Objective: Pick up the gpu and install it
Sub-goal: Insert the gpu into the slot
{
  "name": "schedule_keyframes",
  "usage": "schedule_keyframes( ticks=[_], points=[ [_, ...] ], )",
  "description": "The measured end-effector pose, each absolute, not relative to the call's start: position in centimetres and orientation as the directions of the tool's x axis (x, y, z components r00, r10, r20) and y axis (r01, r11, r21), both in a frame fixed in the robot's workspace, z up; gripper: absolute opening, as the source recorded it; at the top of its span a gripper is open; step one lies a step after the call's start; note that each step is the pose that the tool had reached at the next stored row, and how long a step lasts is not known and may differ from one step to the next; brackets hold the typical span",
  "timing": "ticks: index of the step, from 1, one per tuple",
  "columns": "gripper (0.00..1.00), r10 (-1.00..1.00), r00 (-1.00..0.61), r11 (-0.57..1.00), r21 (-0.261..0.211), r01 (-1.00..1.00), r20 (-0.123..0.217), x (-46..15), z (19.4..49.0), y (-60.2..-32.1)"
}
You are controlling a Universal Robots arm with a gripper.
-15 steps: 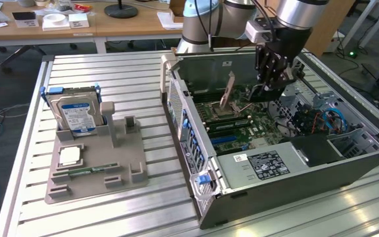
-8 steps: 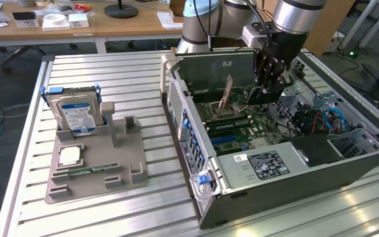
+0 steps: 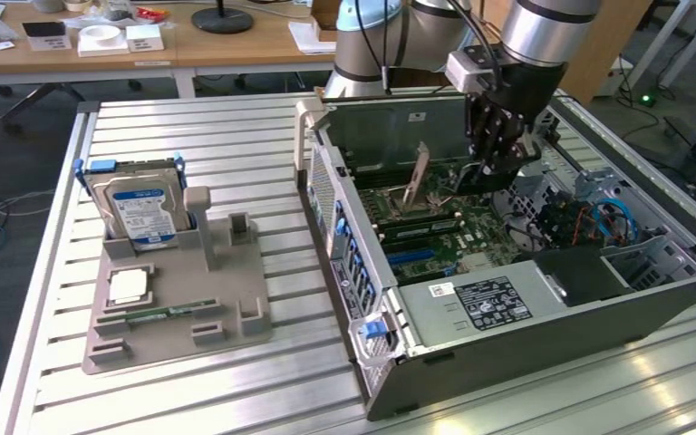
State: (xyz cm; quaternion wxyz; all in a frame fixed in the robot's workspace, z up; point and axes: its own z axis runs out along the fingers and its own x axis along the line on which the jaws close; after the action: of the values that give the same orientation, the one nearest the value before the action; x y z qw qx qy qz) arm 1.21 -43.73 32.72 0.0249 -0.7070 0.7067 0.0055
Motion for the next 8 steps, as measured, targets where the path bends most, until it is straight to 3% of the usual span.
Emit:
schedule_keyframes(
  ticks=[8],
  points=[
    [0.26,-0.999,0.024,-0.023,-0.027,-0.999,-0.042,1.05,32.50,-44.32]
  ],
)
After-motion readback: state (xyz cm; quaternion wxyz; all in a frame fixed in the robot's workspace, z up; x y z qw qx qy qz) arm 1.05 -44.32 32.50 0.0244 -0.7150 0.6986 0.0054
